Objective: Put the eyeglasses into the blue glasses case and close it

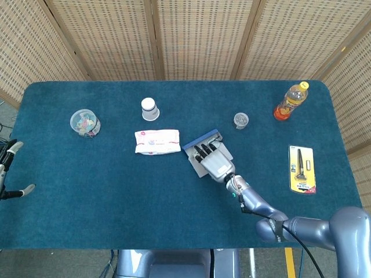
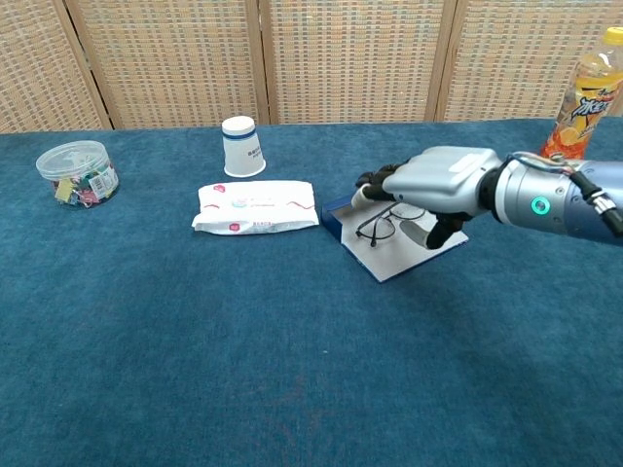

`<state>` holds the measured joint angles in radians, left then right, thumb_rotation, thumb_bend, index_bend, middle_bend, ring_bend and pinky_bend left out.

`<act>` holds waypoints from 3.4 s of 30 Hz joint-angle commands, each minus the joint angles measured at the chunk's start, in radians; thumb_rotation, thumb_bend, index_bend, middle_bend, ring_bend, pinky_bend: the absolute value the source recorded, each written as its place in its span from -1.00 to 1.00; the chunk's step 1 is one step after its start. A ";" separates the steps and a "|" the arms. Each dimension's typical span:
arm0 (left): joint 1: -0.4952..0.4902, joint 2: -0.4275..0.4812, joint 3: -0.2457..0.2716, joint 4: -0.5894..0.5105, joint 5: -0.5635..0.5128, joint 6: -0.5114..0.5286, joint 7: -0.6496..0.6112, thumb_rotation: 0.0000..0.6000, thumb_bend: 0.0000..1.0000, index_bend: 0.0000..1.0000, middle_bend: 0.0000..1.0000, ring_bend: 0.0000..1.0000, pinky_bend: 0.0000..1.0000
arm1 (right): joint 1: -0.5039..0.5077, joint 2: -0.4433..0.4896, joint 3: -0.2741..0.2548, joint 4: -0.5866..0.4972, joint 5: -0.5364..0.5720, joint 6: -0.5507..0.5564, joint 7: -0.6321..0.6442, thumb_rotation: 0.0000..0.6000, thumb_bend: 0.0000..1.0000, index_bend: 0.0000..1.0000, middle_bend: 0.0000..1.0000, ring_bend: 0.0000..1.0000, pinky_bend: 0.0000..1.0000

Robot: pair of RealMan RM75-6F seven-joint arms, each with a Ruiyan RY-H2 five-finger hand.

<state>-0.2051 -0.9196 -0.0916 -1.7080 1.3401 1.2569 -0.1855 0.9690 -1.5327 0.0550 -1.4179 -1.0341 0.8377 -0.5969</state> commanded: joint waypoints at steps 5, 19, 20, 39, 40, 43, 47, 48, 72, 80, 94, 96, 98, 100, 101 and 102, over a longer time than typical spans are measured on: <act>0.003 -0.002 0.005 -0.008 0.011 0.009 0.012 1.00 -0.76 -1.00 -1.00 -1.00 -1.00 | -0.068 0.027 0.002 0.046 -0.190 0.145 0.112 1.00 -1.00 -0.82 -1.00 -1.00 -0.76; -0.003 -0.007 0.002 -0.007 -0.005 -0.001 0.029 1.00 -0.76 -1.00 -1.00 -1.00 -1.00 | -0.098 -0.133 -0.049 0.292 -0.365 0.159 0.197 1.00 -0.84 -0.75 -1.00 -1.00 -0.76; -0.004 -0.007 0.002 -0.006 -0.007 -0.004 0.029 1.00 -0.76 -1.00 -1.00 -1.00 -1.00 | -0.099 -0.144 -0.050 0.307 -0.372 0.159 0.203 1.00 -0.77 -0.74 -1.00 -1.00 -0.76; -0.007 -0.006 0.002 -0.007 -0.009 -0.009 0.028 1.00 -0.77 -1.00 -1.00 -1.00 -1.00 | -0.129 -0.198 -0.040 0.437 -0.434 0.151 0.265 1.00 -0.33 -0.63 -1.00 -1.00 -0.74; -0.007 -0.006 0.002 -0.006 -0.009 -0.008 0.029 1.00 -0.76 -1.00 -1.00 -1.00 -1.00 | -0.132 -0.198 -0.040 0.441 -0.434 0.149 0.268 1.00 -0.33 -0.63 -1.00 -1.00 -0.74; -0.007 -0.007 0.003 -0.007 -0.009 -0.009 0.030 1.00 -0.77 -1.00 -1.00 -1.00 -1.00 | -0.139 -0.204 -0.042 0.460 -0.440 0.147 0.276 1.00 -0.33 -0.63 -1.00 -1.00 -0.74; -0.008 -0.007 0.003 -0.008 -0.009 -0.010 0.035 1.00 -0.77 -1.00 -1.00 -1.00 -1.00 | -0.148 -0.218 -0.044 0.487 -0.448 0.144 0.295 1.00 -0.33 -0.61 -1.00 -1.00 -0.74; -0.008 -0.008 0.003 -0.008 -0.010 -0.010 0.036 1.00 -0.77 -1.00 -1.00 -1.00 -1.00 | -0.149 -0.222 -0.046 0.496 -0.452 0.144 0.300 1.00 -0.33 -0.60 -1.00 -1.00 -0.73; -0.010 -0.009 0.004 -0.010 -0.014 -0.015 0.042 1.00 -0.76 -1.00 -1.00 -1.00 -1.00 | -0.155 -0.297 -0.017 0.609 -0.471 0.132 0.333 1.00 -0.33 -0.57 -1.00 -1.00 -0.69; -0.012 -0.009 0.003 -0.010 -0.017 -0.018 0.044 1.00 -0.77 -1.00 -1.00 -1.00 -1.00 | -0.155 -0.335 0.000 0.658 -0.467 0.140 0.339 1.00 -0.11 -0.53 -1.00 -1.00 -0.66; -0.012 -0.008 0.005 -0.008 -0.016 -0.019 0.038 1.00 -0.77 -1.00 -1.00 -1.00 -1.00 | -0.152 -0.360 0.025 0.691 -0.466 0.159 0.382 1.00 0.24 -0.48 -1.00 -1.00 -0.64; -0.012 -0.008 0.005 -0.008 -0.015 -0.019 0.038 1.00 -0.77 -1.00 -1.00 -1.00 -1.00 | -0.152 -0.360 0.026 0.693 -0.466 0.159 0.382 1.00 0.27 -0.48 -1.00 -1.00 -0.64; -0.012 -0.008 0.005 -0.008 -0.015 -0.019 0.037 1.00 -0.77 -1.00 -1.00 -1.00 -1.00 | -0.152 -0.361 0.028 0.694 -0.465 0.158 0.382 1.00 0.31 -0.48 -1.00 -1.00 -0.64; -0.012 -0.007 0.005 -0.008 -0.014 -0.020 0.037 1.00 -0.76 -1.00 -1.00 -1.00 -1.00 | -0.151 -0.362 0.030 0.696 -0.463 0.158 0.383 1.00 0.34 -0.47 -1.00 -1.00 -0.64; -0.013 -0.007 0.005 -0.008 -0.015 -0.021 0.037 1.00 -0.76 -1.00 -1.00 -1.00 -1.00 | -0.149 -0.364 0.040 0.697 -0.458 0.161 0.389 1.00 0.34 -0.47 -1.00 -1.00 -0.64; -0.013 -0.007 0.005 -0.008 -0.016 -0.022 0.038 1.00 -0.76 -1.00 -1.00 -1.00 -1.00 | -0.147 -0.365 0.043 0.698 -0.457 0.163 0.391 1.00 0.34 -0.46 -1.00 -1.00 -0.64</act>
<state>-0.2178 -0.9268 -0.0868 -1.7158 1.3241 1.2355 -0.1480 0.8198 -1.8964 0.0938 -0.7208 -1.4934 0.9981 -0.2091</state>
